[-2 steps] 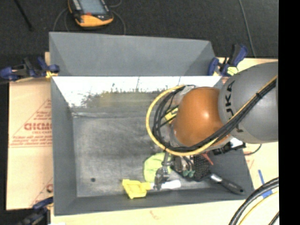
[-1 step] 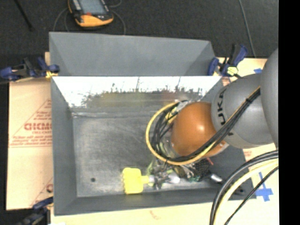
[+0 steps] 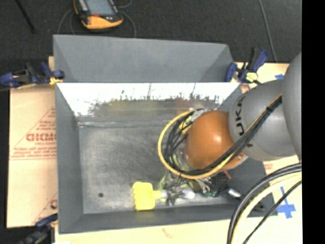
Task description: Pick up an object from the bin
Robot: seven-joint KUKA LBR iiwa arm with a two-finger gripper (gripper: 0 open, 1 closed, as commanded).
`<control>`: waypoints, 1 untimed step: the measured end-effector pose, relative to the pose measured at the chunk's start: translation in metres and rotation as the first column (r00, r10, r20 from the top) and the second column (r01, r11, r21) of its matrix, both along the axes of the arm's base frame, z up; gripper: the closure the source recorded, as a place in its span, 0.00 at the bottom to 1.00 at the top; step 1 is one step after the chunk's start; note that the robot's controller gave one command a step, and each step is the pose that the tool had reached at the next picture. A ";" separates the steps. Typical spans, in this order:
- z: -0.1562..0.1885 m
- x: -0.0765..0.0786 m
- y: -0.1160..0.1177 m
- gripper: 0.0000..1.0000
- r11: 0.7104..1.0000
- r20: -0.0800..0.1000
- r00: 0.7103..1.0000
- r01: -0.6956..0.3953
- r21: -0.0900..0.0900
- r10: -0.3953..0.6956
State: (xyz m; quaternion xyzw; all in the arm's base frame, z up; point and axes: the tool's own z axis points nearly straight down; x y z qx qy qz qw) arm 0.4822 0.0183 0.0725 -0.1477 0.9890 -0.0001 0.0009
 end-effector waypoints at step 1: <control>0.058 0.015 0.010 1.00 1.000 -0.005 1.000 0.024 -0.001 -0.024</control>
Offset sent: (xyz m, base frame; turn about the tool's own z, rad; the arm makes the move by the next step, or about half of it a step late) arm 0.0055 -0.0426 0.1256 0.0268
